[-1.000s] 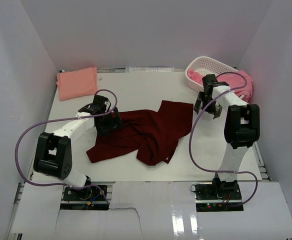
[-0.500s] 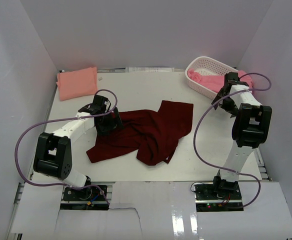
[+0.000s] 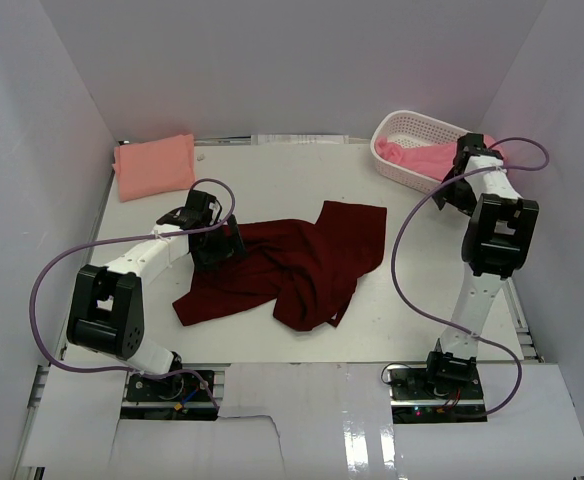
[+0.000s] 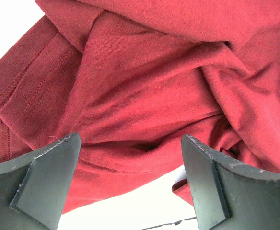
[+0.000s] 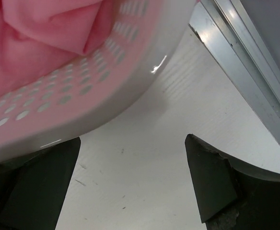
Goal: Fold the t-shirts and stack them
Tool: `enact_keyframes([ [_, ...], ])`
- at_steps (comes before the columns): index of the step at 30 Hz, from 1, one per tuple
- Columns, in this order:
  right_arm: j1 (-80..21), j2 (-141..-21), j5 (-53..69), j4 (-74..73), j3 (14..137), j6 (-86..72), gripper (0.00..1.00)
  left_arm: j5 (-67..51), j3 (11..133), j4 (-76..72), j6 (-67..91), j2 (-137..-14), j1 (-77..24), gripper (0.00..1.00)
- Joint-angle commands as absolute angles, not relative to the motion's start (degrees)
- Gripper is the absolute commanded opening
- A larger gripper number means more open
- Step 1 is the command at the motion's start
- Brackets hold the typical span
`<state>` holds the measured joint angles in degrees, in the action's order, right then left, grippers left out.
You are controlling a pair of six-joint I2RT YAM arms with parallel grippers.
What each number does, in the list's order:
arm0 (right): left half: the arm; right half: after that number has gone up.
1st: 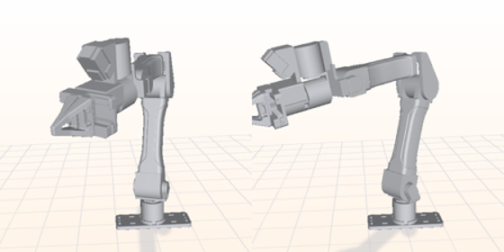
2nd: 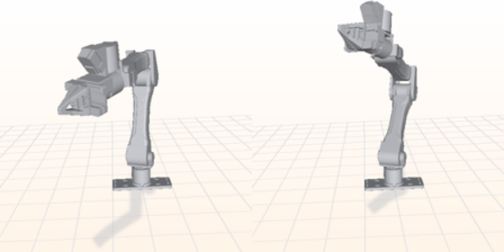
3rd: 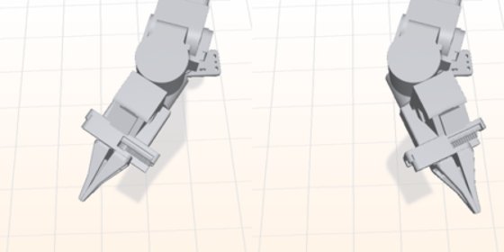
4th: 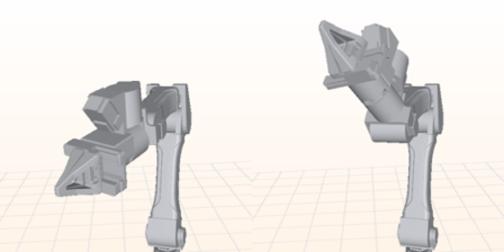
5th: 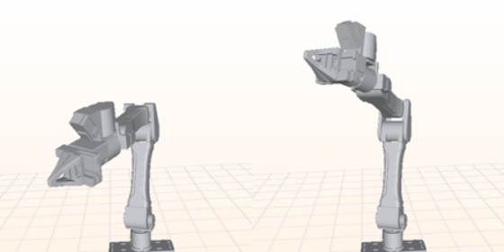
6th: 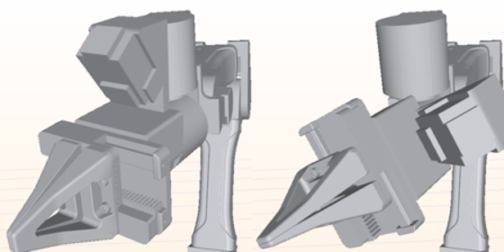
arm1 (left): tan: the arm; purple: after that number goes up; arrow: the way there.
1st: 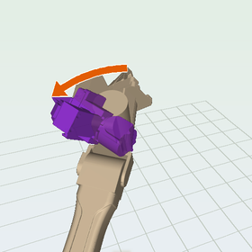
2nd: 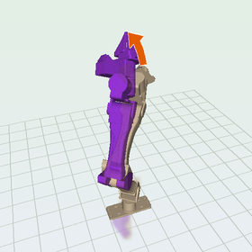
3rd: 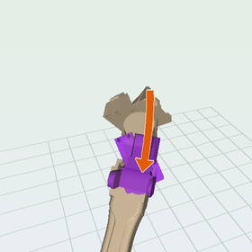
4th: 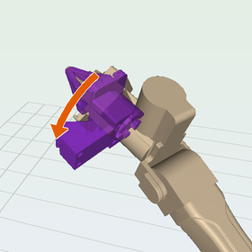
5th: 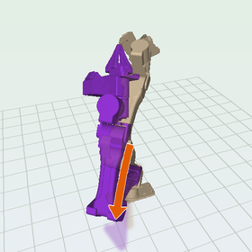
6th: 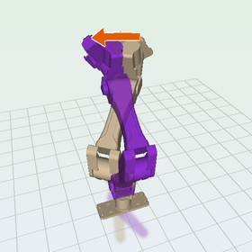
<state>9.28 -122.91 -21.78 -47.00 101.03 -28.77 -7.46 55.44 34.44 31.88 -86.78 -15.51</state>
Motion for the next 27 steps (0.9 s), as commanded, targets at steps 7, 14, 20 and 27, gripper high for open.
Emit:
enact_keyframes([
  [7,9.8,-134.4,-20.1,-47.4,121.7,-31.8,0.96,-6.8,57.1,35.0,30.8,-86.2,-15.6,0.97],
  [14,9.9,-138.3,-16.7,-44.2,127.5,-32.1,0.96,-6.2,59.2,36.1,30.1,-87.6,-15.6,0.97],
  [20,10.1,-139.4,-7.1,-39.0,128.8,-31.6,0.95,-6.2,59.6,36.7,30.1,-87.1,-15.6,0.97],
  [27,8.7,-127.6,0.4,-35.9,120.2,-26.6,0.93,-6.4,60.6,37.2,30.5,-85.3,-15.7,0.97],
])
